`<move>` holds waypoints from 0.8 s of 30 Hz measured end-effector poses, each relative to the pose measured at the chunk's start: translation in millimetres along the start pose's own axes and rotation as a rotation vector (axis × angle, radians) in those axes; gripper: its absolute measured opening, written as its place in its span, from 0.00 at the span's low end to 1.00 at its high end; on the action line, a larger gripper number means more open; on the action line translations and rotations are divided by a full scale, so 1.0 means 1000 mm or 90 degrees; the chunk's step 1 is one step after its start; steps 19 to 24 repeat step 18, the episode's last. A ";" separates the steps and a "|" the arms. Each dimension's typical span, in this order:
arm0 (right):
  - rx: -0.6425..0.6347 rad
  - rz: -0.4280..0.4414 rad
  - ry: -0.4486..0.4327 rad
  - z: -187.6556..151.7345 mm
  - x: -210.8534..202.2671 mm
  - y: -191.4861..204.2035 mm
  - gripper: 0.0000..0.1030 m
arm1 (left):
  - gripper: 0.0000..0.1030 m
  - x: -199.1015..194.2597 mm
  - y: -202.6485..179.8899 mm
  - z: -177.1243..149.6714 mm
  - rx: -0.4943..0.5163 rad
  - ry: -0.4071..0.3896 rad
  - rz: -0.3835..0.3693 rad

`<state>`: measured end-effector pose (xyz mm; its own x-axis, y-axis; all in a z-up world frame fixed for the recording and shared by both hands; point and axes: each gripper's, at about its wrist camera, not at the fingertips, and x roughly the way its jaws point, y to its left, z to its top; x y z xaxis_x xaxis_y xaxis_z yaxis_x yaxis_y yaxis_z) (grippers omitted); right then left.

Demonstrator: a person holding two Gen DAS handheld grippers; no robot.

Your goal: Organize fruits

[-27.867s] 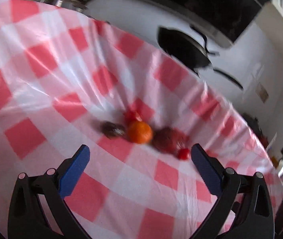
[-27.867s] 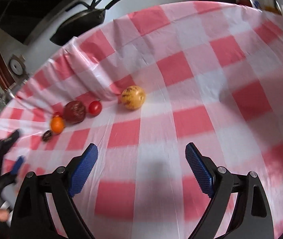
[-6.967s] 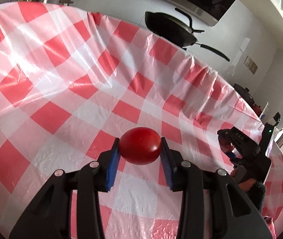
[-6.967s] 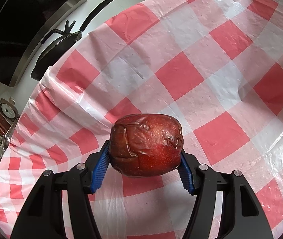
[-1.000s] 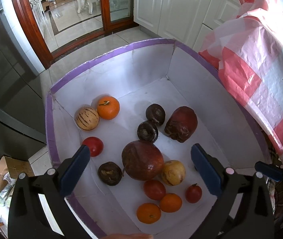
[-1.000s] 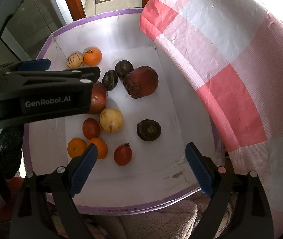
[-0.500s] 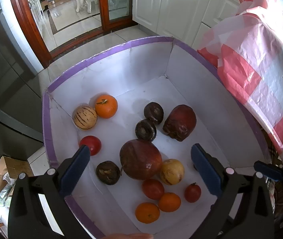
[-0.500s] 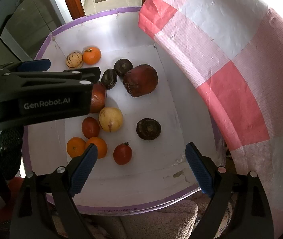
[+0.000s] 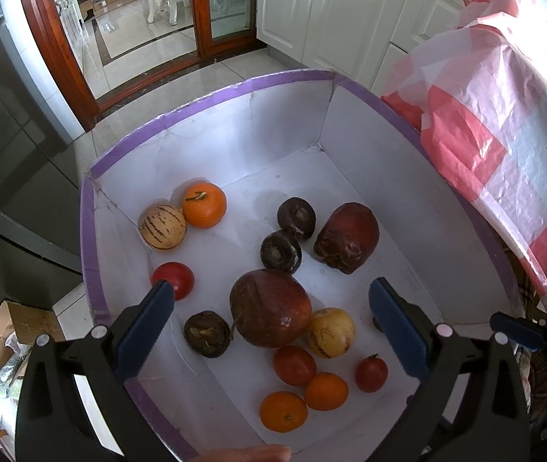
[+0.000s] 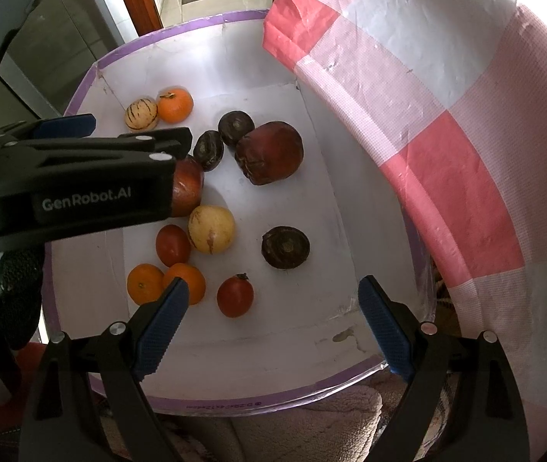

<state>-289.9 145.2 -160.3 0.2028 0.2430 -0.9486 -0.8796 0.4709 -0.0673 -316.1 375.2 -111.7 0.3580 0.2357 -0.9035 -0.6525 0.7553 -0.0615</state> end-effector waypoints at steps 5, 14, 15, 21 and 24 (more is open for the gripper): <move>0.000 0.000 0.000 0.000 0.000 0.000 0.84 | 0.98 0.000 0.000 0.000 -0.001 0.001 0.002; -0.003 0.002 0.000 -0.001 0.000 0.000 0.84 | 0.98 -0.002 0.005 0.002 -0.003 0.004 0.009; -0.004 0.003 -0.001 -0.001 0.000 0.000 0.84 | 0.98 -0.002 0.006 0.002 -0.004 0.006 0.008; -0.005 0.005 -0.003 -0.002 -0.001 -0.001 0.84 | 0.98 -0.005 0.008 0.005 -0.004 0.009 0.012; -0.005 0.005 -0.003 -0.002 -0.001 -0.001 0.84 | 0.98 -0.005 0.008 0.005 -0.004 0.009 0.012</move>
